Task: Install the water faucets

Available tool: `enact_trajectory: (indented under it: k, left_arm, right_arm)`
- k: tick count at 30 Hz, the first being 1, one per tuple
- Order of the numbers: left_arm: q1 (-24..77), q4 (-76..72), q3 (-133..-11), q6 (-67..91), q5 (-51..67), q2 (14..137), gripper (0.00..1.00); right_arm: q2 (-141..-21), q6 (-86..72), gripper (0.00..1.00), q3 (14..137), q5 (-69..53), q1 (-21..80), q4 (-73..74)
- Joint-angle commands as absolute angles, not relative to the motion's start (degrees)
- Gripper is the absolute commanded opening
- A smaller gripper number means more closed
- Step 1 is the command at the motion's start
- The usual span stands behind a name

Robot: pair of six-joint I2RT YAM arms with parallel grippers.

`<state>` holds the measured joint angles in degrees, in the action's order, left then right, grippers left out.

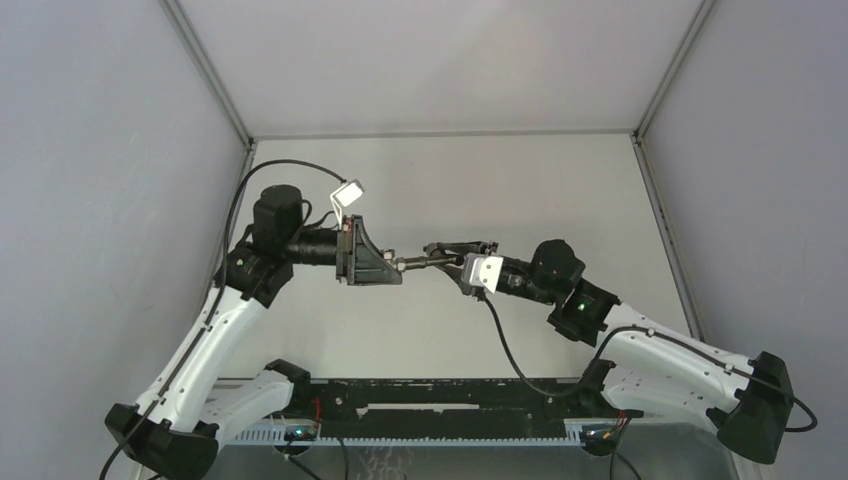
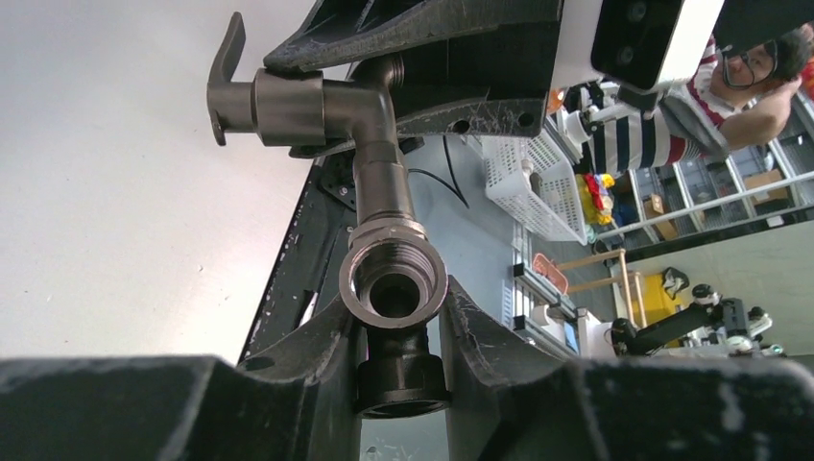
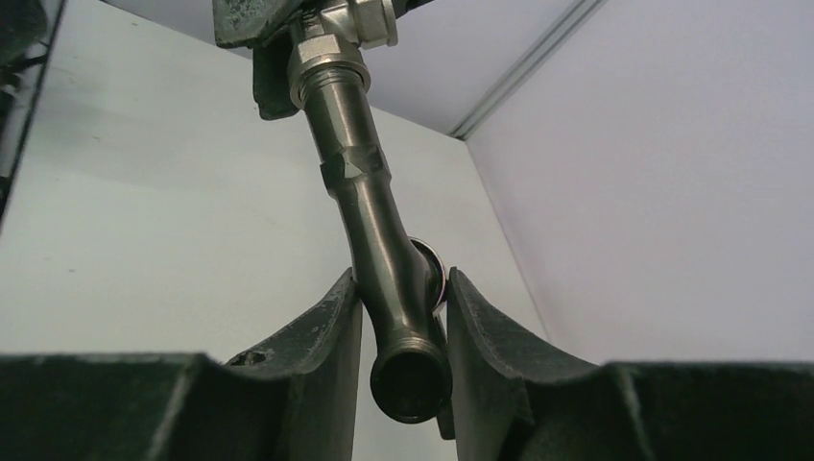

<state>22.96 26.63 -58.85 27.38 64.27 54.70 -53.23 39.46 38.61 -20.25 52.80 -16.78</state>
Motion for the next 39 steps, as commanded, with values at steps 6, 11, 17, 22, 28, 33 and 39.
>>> enact_trajectory:
  k: [6,11,17,22,28,33,39]
  left_arm:
    - [22.94,21.97,-57.34,11.98,60.25,49.24,0.00]
    - [22.94,15.75,-52.41,6.71,55.95,45.42,0.00]
    - [22.94,15.38,-51.34,4.79,55.37,45.76,0.00]
    - [23.03,15.47,-50.89,5.51,55.05,46.20,0.00]
    - [22.94,16.46,-52.99,9.80,57.35,47.64,0.00]
    - [22.94,19.27,-56.78,16.76,60.69,51.01,0.00]
    - [22.94,21.14,-58.60,23.16,60.47,52.49,0.00]
  right_arm:
    - [-52.40,18.89,0.03,54.30,-54.19,48.02,8.59]
    - [-55.94,-9.69,0.04,56.40,-74.34,40.54,3.21]
    - [-63.23,-45.83,0.00,58.74,-79.92,38.18,-12.45]
    - [-67.80,-68.57,0.00,58.80,-79.84,39.82,-26.49]
    - [-66.02,-58.84,0.33,58.79,-76.32,32.89,-11.48]
    - [-61.62,-42.91,0.52,58.78,-69.18,25.98,5.97]
    - [-51.14,-21.53,0.61,58.71,-51.82,23.61,15.77]
